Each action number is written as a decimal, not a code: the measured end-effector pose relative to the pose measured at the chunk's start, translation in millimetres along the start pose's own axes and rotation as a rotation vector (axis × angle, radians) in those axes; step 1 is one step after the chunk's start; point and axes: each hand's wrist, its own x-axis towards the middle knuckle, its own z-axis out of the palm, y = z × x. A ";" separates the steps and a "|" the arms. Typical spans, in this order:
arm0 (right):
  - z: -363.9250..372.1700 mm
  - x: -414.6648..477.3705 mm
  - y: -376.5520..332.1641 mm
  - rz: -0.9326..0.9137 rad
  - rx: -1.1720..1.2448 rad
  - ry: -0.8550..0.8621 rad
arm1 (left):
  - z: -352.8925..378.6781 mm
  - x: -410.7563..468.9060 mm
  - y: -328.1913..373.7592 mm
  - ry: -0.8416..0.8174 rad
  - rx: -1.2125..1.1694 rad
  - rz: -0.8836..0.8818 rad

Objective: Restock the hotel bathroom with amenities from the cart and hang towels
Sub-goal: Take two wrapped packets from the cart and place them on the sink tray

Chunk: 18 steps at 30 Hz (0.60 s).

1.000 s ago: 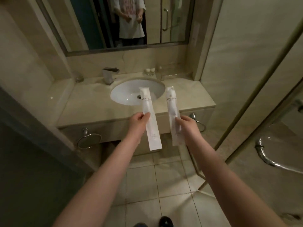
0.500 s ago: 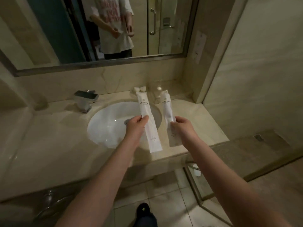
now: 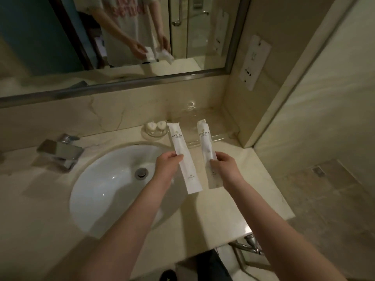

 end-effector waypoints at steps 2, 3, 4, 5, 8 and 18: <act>-5.3 25.7 -4.3 0.014 -0.006 -0.032 | 12.3 18.9 3.3 0.031 0.014 -0.023; -8.2 38.6 -6.3 0.014 -0.002 -0.045 | 19.2 28.3 5.1 0.041 0.019 -0.037; -11.2 51.4 -8.1 0.016 0.003 -0.051 | 25.9 37.6 6.7 0.058 0.021 -0.052; -14.0 63.4 -9.9 0.019 0.009 -0.053 | 32.7 46.4 9.2 0.080 0.019 -0.069; -21.3 94.0 -12.7 0.038 0.018 -0.065 | 49.9 69.8 13.3 0.112 0.027 -0.086; 0.5 161.0 -19.1 0.117 0.009 -0.055 | 58.6 142.3 22.5 0.112 0.119 -0.126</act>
